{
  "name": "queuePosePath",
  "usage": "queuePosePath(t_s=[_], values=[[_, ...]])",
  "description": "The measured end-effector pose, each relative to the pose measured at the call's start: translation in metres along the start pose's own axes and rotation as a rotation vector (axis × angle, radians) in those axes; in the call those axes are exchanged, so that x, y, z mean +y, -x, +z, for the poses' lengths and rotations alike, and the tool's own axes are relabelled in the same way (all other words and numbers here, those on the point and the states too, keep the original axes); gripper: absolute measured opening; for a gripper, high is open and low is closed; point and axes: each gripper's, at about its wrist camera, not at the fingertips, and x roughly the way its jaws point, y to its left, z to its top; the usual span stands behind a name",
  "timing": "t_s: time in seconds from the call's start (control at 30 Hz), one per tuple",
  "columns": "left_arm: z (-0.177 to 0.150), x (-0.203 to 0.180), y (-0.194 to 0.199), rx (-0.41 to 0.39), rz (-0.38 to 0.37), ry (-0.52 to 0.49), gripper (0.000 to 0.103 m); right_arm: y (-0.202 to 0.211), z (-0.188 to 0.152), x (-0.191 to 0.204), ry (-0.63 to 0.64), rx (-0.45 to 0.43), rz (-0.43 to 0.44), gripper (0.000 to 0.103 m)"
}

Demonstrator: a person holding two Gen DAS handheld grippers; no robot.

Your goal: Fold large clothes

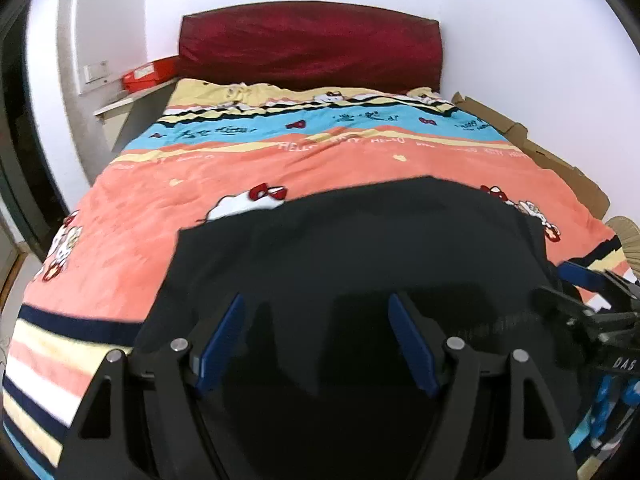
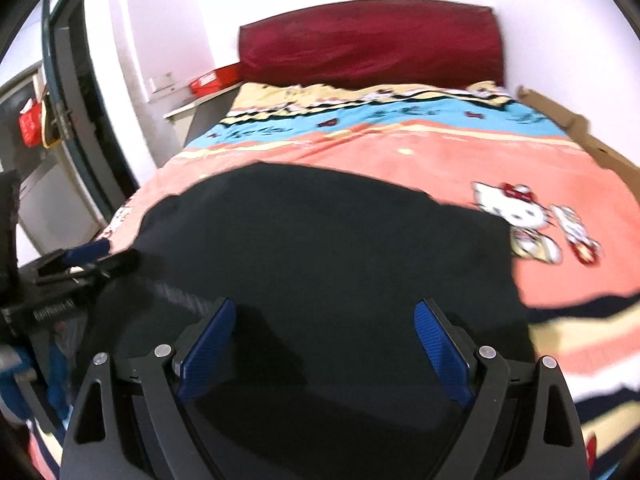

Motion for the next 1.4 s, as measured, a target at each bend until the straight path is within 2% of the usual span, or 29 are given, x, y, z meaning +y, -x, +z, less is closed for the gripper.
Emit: queuePosePath(t_s=[0.07,0.13,0.27,0.33,0.67,0.93,1.1,1.27,1.4], values=[[0.007,0.002,-0.017,0.034,0.011,-0.007,0.074,-0.019,0.016,0.006,0.002,0.033,0.039,0.090],[0.007,0.009,-0.033,0.077,0.023,0.008,0.074,-0.036,0.022,0.006,0.003,0.069,0.030,0.092],[-0.006,0.041,-0.046,0.116,-0.014,0.116,0.074,-0.051,0.014,-0.009,-0.029,0.099,0.032,0.097],[-0.011,0.049,-0.045,0.121,0.005,0.122,0.076,-0.048,0.009,-0.018,-0.033,0.099,0.030,0.097],[-0.045,0.073,-0.016,0.121,0.129,0.053,0.079,-0.020,-0.029,-0.052,-0.073,0.101,-0.036,0.098],[-0.085,0.107,0.017,0.114,0.090,0.127,0.079,0.016,-0.074,-0.086,-0.119,0.134,-0.103,0.098],[-0.096,0.114,0.034,0.170,0.136,0.118,0.079,0.031,-0.090,-0.093,-0.169,0.177,-0.156,0.099],[-0.099,0.127,0.059,0.178,0.167,0.131,0.078,0.052,-0.099,-0.097,-0.186,0.205,-0.179,0.099],[-0.097,0.147,0.083,0.132,0.092,0.189,0.078,0.074,-0.102,-0.106,-0.210,0.176,-0.170,0.099]])
